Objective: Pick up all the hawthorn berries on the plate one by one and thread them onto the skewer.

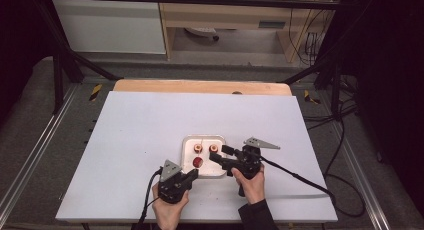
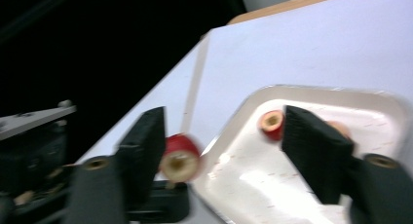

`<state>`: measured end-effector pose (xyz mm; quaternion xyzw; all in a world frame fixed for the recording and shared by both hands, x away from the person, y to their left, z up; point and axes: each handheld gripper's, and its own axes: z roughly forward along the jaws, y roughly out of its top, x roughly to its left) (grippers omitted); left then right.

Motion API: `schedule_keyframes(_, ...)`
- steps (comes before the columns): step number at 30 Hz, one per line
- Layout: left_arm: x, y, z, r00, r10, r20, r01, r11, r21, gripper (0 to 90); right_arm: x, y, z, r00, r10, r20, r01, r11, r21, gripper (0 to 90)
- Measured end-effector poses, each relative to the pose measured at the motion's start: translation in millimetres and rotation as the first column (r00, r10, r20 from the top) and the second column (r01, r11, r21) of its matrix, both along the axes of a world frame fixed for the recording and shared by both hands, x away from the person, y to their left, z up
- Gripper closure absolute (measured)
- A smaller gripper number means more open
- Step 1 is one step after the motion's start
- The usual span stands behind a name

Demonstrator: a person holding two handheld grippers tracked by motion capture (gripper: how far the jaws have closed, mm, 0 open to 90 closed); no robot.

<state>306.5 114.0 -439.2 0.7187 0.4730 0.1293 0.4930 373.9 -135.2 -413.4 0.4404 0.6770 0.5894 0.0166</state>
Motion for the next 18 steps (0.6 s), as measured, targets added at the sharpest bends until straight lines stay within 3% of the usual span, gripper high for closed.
schedule_keyframes(1, -1.0, 3.1, -0.1, 1.0000, 0.001, 0.004, -0.001, 0.9999, 0.012, 88.5, 0.0, 0.0, 0.0, 1.0000, 0.000, 0.000, 0.000, 1.000, 0.000, 24.9)
schedule_keyframes(3, -4.6, 10.1, -0.6, 0.9997, 0.010, 0.020, -0.010, 0.9995, 0.030, 88.4, 7.5, 0.2, 2.0, 0.9999, 0.015, -0.008, -0.016, 0.997, -0.073, 20.0)
schedule_keyframes(6, -7.5, 17.9, -2.0, 0.9998, 0.009, 0.018, -0.011, 0.9982, 0.060, 88.3, 21.5, 5.1, 3.4, 0.9981, 0.052, -0.033, -0.058, 0.975, -0.214, 16.9)
schedule_keyframes(8, -9.8, 23.0, -3.2, 0.9997, 0.012, 0.020, -0.014, 0.9963, 0.085, 88.3, 30.6, 10.0, 5.5, 0.9962, 0.076, -0.042, -0.085, 0.949, -0.304, 18.0)
schedule_keyframes(9, -10.3, 24.8, -3.6, 0.9997, 0.013, 0.020, -0.015, 0.9961, 0.087, 88.3, 36.6, 12.8, 7.0, 0.9943, 0.096, -0.045, -0.106, 0.928, -0.357, 20.1)
schedule_keyframes(11, -11.0, 29.6, -4.5, 0.9997, 0.018, 0.017, -0.020, 0.9960, 0.088, 88.2, 45.0, 16.7, 9.5, 0.9917, 0.106, -0.072, -0.127, 0.900, -0.417, 22.3)
schedule_keyframes(13, -11.1, 33.8, -5.1, 0.9997, 0.021, 0.013, -0.022, 0.9956, 0.091, 88.2, 55.2, 22.3, 12.9, 0.9879, 0.108, -0.111, -0.147, 0.874, -0.463, 24.4)
schedule_keyframes(14, -10.7, 35.3, -5.6, 0.9998, 0.020, 0.006, -0.020, 0.9953, 0.095, 88.2, 58.3, 24.6, 13.6, 0.9865, 0.107, -0.124, -0.154, 0.866, -0.476, 25.4)
schedule_keyframes(16, -10.6, 36.9, -6.5, 0.9998, 0.017, 0.002, -0.018, 0.9953, 0.095, 88.1, 66.7, 31.7, 14.8, 0.9810, 0.102, -0.165, -0.175, 0.830, -0.529, 27.5)
schedule_keyframes(18, -10.5, 38.1, -7.6, 0.9999, 0.013, -0.004, -0.013, 0.9950, 0.099, 88.1, 73.2, 37.2, 14.0, 0.9735, 0.083, -0.213, -0.191, 0.806, -0.560, 28.9)
